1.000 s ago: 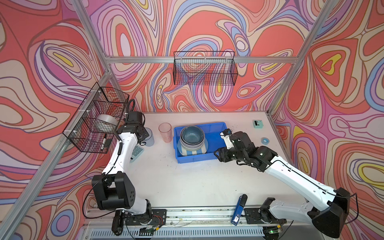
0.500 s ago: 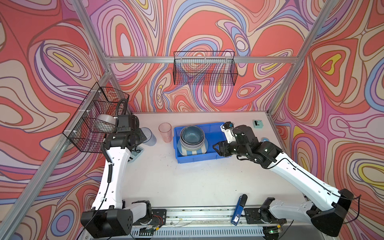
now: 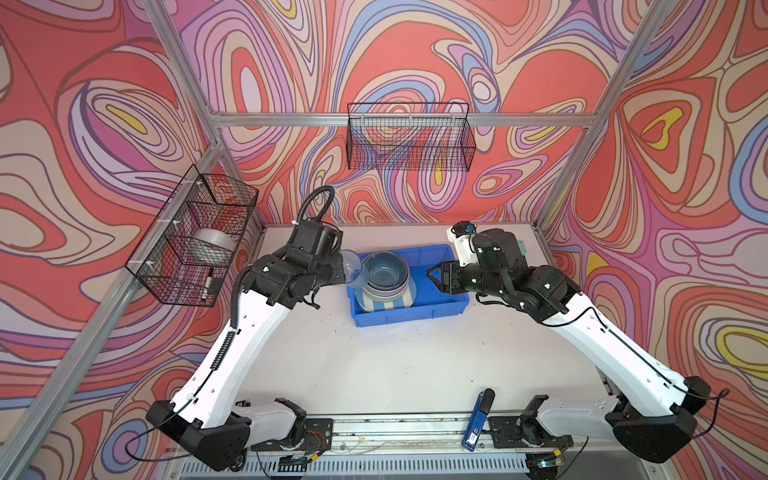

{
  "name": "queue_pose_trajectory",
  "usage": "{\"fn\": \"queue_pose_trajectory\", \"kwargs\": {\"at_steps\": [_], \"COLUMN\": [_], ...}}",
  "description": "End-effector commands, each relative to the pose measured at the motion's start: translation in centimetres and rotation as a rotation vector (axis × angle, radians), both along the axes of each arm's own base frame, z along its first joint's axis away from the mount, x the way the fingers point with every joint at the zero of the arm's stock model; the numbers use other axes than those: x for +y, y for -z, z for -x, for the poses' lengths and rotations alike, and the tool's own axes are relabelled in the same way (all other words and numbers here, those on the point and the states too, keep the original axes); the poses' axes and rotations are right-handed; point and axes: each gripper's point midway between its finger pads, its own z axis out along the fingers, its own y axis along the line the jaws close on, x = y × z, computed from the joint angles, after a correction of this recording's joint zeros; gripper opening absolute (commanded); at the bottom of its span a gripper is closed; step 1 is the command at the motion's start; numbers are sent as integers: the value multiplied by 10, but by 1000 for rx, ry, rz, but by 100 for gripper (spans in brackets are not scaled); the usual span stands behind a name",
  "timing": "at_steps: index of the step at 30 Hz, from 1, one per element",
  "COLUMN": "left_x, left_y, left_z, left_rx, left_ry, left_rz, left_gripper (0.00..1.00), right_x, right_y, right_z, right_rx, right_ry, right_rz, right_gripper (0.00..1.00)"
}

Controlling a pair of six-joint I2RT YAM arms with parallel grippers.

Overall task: Place the mixed dishes into the plastic bin
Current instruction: 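Carry the frosted blue cup toward the bin with left while right reaches toward it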

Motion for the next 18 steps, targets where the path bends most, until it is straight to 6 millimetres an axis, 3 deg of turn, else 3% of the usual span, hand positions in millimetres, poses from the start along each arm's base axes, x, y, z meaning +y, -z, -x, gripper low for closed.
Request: {"fn": "queue_pose_trajectory", "kwargs": {"at_steps": [1, 9, 14, 18], "left_x": [-13, -79, -102, -112], "left_y": [-6, -3, -6, -7], "left_z": [-2, -4, -5, -7], "left_rx": [-25, -30, -45, -48], "left_ry": [-18, 79, 107, 133], "left_rz": [-42, -62, -69, -114], "left_gripper": [0, 0, 0, 0], "right_x": [-13, 11, 20, 25], "right_y": [-3, -17, -12, -7], "right_z": [-5, 1, 2, 0], "right_rx": [5, 16, 48, 67], "right_ry": [89, -5, -30, -36], "right_rz": [41, -39, -48, -40], "right_gripper": [50, 49, 55, 50]}}
